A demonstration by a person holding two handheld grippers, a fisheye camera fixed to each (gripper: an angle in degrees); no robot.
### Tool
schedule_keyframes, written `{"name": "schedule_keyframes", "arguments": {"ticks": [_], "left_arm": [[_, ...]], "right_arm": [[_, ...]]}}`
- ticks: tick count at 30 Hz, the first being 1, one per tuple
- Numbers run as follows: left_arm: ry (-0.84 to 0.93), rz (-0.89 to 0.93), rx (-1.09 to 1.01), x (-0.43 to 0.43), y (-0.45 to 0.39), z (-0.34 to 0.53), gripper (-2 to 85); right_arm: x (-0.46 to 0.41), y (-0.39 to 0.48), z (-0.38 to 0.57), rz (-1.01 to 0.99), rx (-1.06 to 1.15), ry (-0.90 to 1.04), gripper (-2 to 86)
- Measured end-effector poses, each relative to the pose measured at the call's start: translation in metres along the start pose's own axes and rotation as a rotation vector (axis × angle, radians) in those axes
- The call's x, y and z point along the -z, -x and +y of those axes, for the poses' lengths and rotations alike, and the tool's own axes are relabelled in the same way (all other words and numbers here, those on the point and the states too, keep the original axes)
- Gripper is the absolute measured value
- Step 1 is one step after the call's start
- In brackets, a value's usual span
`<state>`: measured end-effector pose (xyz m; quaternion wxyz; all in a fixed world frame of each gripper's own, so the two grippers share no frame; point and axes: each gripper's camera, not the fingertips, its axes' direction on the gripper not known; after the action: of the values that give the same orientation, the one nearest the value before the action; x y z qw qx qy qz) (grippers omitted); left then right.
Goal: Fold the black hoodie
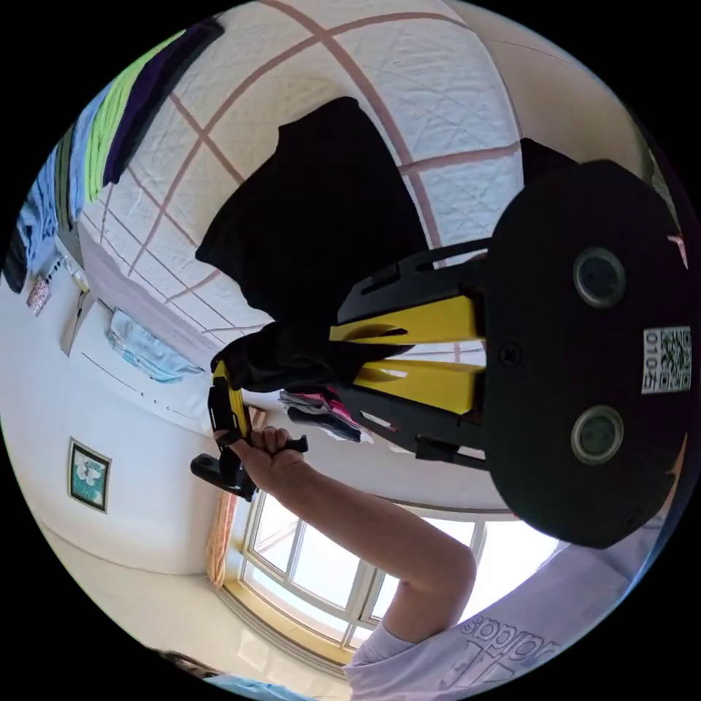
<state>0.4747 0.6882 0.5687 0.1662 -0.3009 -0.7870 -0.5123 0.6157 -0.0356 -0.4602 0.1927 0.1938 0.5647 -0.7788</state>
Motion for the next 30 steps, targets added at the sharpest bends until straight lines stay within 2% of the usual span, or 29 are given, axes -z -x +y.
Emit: {"name": "schedule_keyframes", "arguments": {"ticks": [4,7,12,16,21,24,26,28,30], "left_arm": [[0.142,-0.072,-0.065,-0.078,-0.077,-0.079,2.0],[0.230,-0.128,-0.078,-0.129,-0.106,-0.107,2.7],[0.222,-0.154,-0.078,-0.141,-0.126,-0.119,5.3],[0.125,-0.050,-0.078,-0.114,-0.123,-0.118,7.4],[-0.036,-0.121,-0.063,-0.049,-0.105,-0.094,9.2],[-0.059,-0.133,0.024,-0.029,-0.071,-0.064,10.4],[-0.041,-0.112,0.096,-0.029,-0.045,-0.042,11.2],[-0.030,-0.056,0.187,-0.034,-0.015,-0.012,12.7],[-0.004,-0.010,0.242,-0.041,0.002,0.007,13.8]], "right_arm": [[0.017,-0.104,-0.020,-0.031,-0.176,-0.044,4.7],[0.006,-0.163,-0.022,-0.044,-0.285,-0.030,4.9],[-0.016,-0.202,-0.028,-0.084,-0.301,-0.039,5.3],[-0.015,-0.229,-0.034,-0.147,-0.319,-0.070,5.6],[-0.021,-0.230,-0.056,-0.076,-0.228,0.004,5.3],[-0.027,-0.188,-0.083,0.006,0.036,0.034,5.2],[-0.037,-0.171,-0.089,0.205,0.191,0.069,5.3],[-0.052,-0.203,-0.090,0.230,0.059,0.136,5.5],[-0.060,-0.226,-0.087,0.162,-0.019,0.183,5.8]]}}
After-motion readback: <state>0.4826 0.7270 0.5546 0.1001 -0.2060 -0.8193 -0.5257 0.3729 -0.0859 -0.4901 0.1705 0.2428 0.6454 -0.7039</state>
